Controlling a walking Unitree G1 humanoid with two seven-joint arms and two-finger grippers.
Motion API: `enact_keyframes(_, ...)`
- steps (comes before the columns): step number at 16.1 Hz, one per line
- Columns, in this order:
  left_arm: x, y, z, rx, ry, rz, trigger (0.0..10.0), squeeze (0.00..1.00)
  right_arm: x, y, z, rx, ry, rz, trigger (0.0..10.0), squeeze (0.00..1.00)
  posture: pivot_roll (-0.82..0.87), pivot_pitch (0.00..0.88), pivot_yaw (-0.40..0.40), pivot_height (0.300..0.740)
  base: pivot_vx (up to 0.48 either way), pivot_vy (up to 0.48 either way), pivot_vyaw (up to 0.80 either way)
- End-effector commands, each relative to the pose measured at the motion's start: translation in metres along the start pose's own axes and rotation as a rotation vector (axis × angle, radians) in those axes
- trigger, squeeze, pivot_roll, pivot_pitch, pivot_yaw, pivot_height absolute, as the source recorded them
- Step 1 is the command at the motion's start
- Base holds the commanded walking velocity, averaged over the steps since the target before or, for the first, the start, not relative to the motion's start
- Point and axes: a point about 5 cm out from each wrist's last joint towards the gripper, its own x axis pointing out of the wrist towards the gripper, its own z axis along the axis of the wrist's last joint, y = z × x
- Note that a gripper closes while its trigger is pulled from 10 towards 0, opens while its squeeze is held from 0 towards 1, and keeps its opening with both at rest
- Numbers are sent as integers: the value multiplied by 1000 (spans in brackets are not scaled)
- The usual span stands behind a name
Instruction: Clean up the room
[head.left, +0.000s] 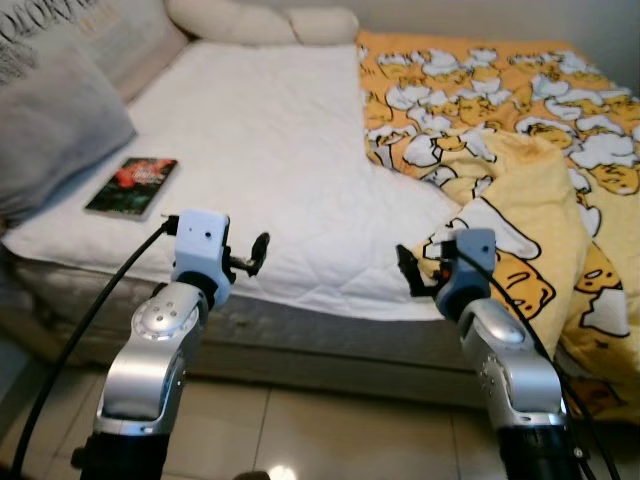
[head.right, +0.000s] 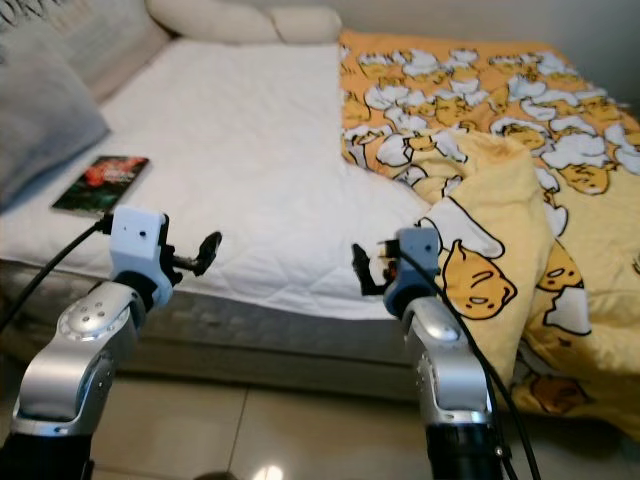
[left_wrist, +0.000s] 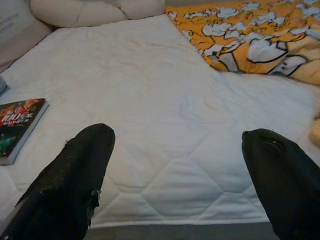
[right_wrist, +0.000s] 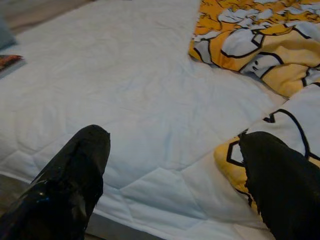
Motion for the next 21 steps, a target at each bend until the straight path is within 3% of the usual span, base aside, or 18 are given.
enact_keyframes(1, -1, 2, 3, 1, -16, 3, 10000, 0, -1, -1, 3, 13, -6, -6, 10000, 0, 24, 0, 8, 740, 0, 0, 0)
enact_keyframes(4, -3, 5, 0, -4, -15, 3, 10000, 0, -3, -2, -3, 3, 18, -21, 10000, 0, 28, 0, 9, 740, 256, 0, -685)
enact_keyframes(21, -2, 4, -1, 15, -2, -13, 10000, 0, -2, 5, -9, -73, 36, 14, 10000, 0, 30, 0, 13, 740, 266, 0, 0)
